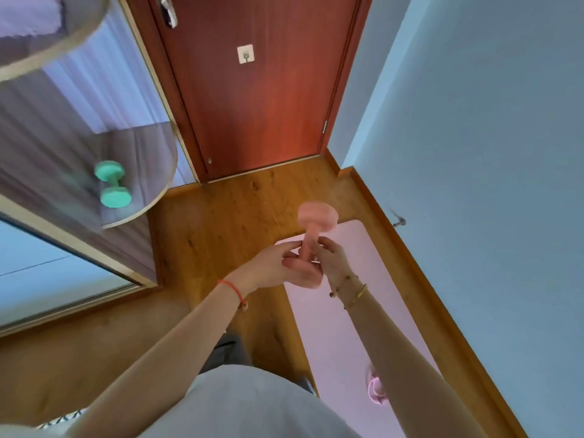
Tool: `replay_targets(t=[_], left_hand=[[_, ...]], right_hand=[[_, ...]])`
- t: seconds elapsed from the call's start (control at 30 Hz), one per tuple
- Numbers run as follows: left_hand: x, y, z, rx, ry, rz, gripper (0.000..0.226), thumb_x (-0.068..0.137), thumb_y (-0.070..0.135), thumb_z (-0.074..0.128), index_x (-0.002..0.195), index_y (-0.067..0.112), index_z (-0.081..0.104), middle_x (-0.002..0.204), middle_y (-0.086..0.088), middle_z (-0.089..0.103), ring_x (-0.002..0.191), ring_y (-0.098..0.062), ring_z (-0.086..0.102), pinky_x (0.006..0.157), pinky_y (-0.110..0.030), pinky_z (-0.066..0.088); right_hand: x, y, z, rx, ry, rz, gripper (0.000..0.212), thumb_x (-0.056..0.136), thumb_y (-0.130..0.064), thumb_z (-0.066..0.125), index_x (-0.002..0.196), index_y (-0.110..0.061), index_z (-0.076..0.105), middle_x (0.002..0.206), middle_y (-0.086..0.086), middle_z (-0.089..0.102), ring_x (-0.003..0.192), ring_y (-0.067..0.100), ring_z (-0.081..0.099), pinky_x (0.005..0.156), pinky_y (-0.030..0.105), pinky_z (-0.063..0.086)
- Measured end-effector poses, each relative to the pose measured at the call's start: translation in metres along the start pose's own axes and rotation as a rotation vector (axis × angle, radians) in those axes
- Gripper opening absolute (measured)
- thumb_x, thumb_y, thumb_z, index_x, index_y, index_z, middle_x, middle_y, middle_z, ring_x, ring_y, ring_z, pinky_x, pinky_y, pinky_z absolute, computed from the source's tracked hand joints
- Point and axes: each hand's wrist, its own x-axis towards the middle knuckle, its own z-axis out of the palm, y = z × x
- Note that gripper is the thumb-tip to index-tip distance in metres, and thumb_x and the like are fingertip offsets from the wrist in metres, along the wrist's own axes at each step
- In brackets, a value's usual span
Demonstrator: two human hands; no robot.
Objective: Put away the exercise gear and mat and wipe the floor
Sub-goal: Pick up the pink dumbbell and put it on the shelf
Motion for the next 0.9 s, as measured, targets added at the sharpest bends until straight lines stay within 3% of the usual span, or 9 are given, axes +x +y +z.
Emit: replay_targets(t=[0.17, 0.3, 0.43, 0.5, 0.63, 0.7, 0.8, 0.9], left_hand=[[-0.018, -0.039, -0.091, -0.007, 0.151, 0.014, 0.056, 0.084, 0.040, 0.077, 0.135, 0.031, 0.054, 0.123, 0.007, 0.064, 0.114, -0.015, 0.061, 0.102, -0.035, 0.052], [-0.032, -0.071, -0.157, -0.047, 0.254, 0.009, 0.058, 0.083, 0.042, 0.077, 0.134, 0.029, 0.052, 0.125, 0.007, 0.062, 0.115, -0.015, 0.060, 0.103, -0.031, 0.050], [-0.039, -0.101, -0.210, -0.170, 0.373, -0.024, 0.040, 0.084, 0.041, 0.075, 0.117, 0.037, 0.055, 0.114, 0.017, 0.062, 0.112, -0.012, 0.061, 0.097, -0.021, 0.049], [-0.042, -0.114, -0.231, -0.258, 0.453, -0.027, 0.043, 0.078, 0.045, 0.080, 0.115, 0.038, 0.060, 0.116, 0.016, 0.065, 0.115, -0.012, 0.063, 0.101, -0.025, 0.049], [-0.041, -0.131, -0.266, -0.348, 0.559, -0.048, 0.045, 0.073, 0.048, 0.083, 0.112, 0.042, 0.061, 0.111, 0.016, 0.067, 0.107, -0.009, 0.065, 0.098, -0.029, 0.050], [-0.037, -0.134, -0.282, -0.381, 0.605, -0.067, 0.043, 0.074, 0.048, 0.082, 0.112, 0.040, 0.061, 0.108, 0.017, 0.067, 0.101, -0.006, 0.065, 0.093, -0.023, 0.051], [-0.026, -0.143, -0.307, -0.443, 0.671, -0.099, 0.040, 0.078, 0.042, 0.081, 0.112, 0.032, 0.064, 0.099, 0.022, 0.066, 0.096, -0.001, 0.065, 0.079, -0.013, 0.051], [-0.004, -0.156, -0.336, -0.435, 0.738, -0.150, 0.032, 0.085, 0.040, 0.076, 0.112, 0.025, 0.067, 0.100, 0.013, 0.071, 0.099, -0.007, 0.067, 0.089, -0.020, 0.056]], right_hand=[[0.039, -0.043, 0.096, -0.104, -0.141, -0.051, 0.026, 0.097, -0.025, 0.053, 0.105, -0.005, 0.068, 0.100, 0.017, 0.072, 0.098, 0.033, 0.068, 0.088, 0.045, 0.057], [0.070, -0.073, 0.173, -0.157, -0.219, -0.055, 0.027, 0.098, -0.027, 0.053, 0.112, -0.009, 0.067, 0.105, 0.014, 0.071, 0.099, 0.030, 0.068, 0.092, 0.048, 0.056], [0.095, -0.102, 0.236, -0.202, -0.303, -0.075, 0.025, 0.099, -0.024, 0.051, 0.110, -0.008, 0.067, 0.098, 0.010, 0.070, 0.091, 0.023, 0.066, 0.079, 0.032, 0.057], [0.107, -0.115, 0.263, -0.217, -0.351, -0.081, 0.023, 0.100, -0.023, 0.050, 0.107, -0.008, 0.066, 0.094, 0.008, 0.069, 0.087, 0.020, 0.065, 0.072, 0.025, 0.054], [0.135, -0.135, 0.314, -0.270, -0.427, -0.085, 0.019, 0.099, -0.021, 0.051, 0.100, -0.010, 0.067, 0.096, 0.014, 0.069, 0.089, 0.024, 0.066, 0.076, 0.029, 0.056], [0.154, -0.142, 0.336, -0.299, -0.460, -0.080, 0.019, 0.099, -0.020, 0.051, 0.098, -0.009, 0.067, 0.093, 0.014, 0.068, 0.086, 0.022, 0.064, 0.075, 0.028, 0.055], [0.187, -0.150, 0.367, -0.330, -0.517, -0.054, 0.021, 0.099, -0.021, 0.052, 0.097, -0.007, 0.068, 0.095, 0.018, 0.068, 0.089, 0.026, 0.064, 0.085, 0.040, 0.055], [0.222, -0.159, 0.398, -0.356, -0.546, -0.030, 0.018, 0.098, -0.014, 0.051, 0.090, -0.007, 0.066, 0.086, 0.012, 0.065, 0.083, 0.023, 0.061, 0.080, 0.038, 0.055]])
